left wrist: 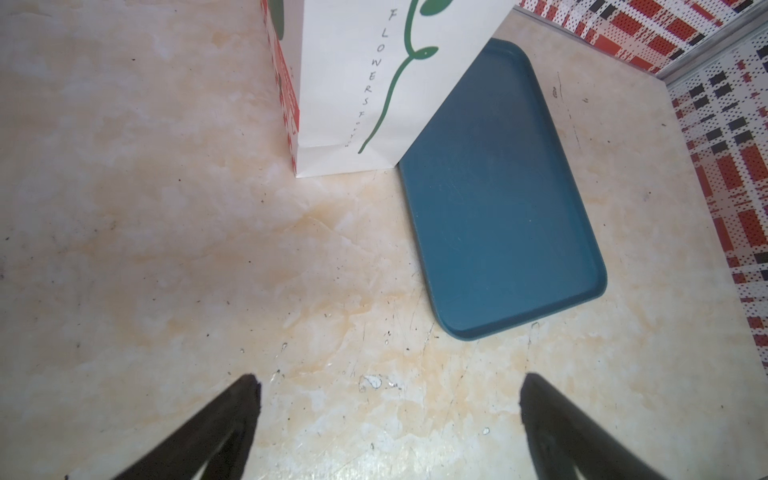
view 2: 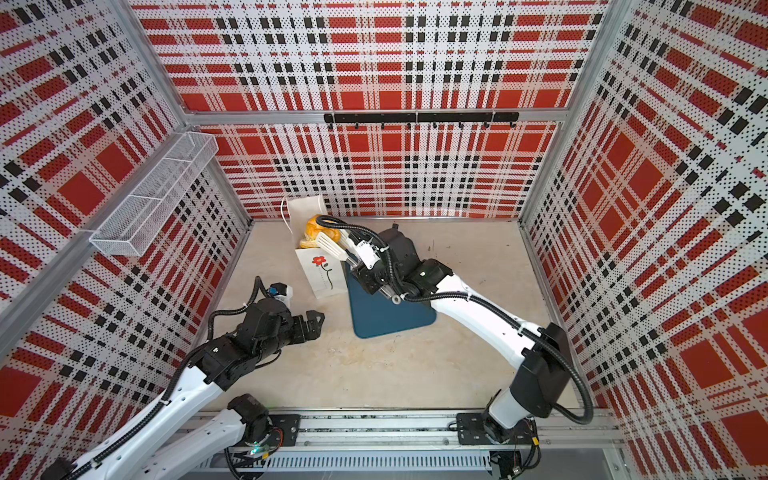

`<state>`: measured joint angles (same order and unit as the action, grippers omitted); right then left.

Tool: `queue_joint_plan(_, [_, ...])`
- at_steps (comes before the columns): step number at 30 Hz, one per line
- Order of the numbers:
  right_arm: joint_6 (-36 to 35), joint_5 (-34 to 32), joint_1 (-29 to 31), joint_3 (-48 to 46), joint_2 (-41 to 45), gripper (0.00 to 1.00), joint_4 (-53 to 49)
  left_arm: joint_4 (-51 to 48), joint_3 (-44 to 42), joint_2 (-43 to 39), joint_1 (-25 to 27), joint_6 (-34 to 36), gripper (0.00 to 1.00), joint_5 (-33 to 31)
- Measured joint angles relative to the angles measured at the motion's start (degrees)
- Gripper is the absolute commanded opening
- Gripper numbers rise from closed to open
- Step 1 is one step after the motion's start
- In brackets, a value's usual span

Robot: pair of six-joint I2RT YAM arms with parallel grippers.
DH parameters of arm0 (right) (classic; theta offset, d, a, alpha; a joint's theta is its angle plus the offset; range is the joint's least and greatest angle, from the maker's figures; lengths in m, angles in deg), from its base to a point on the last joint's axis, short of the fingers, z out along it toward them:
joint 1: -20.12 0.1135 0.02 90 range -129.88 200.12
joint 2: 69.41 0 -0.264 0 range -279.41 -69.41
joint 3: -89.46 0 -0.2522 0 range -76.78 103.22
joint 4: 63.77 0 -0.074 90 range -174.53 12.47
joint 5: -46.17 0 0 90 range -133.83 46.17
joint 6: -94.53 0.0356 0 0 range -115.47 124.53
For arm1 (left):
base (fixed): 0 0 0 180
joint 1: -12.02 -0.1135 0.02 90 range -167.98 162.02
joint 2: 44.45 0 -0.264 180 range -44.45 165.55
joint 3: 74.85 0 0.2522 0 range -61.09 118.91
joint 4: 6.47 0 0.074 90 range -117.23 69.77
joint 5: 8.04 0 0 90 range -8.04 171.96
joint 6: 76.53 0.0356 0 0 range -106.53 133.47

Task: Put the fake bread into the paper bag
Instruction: 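Lift the golden bun with the right gripper's tongs and carry it over the bag, then open the right gripper's tongs to drop the golden bun into the bag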

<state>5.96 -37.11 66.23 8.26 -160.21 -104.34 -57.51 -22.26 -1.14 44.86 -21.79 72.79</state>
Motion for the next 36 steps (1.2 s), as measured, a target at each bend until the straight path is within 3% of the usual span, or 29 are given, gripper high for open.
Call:
queue_joint_plan(22, [1.4,-7.76,2.54,21.14,-16.74,0.45,-11.23,-0.04,0.0,-1.14,-0.24,-0.55,0.99,-0.85])
queue_joint_plan(36, [0.92,-11.21,2.54,30.8,-22.1,0.62,-18.4,-0.11,-0.02,-2.01,-0.66,-0.52,0.99,-0.79])
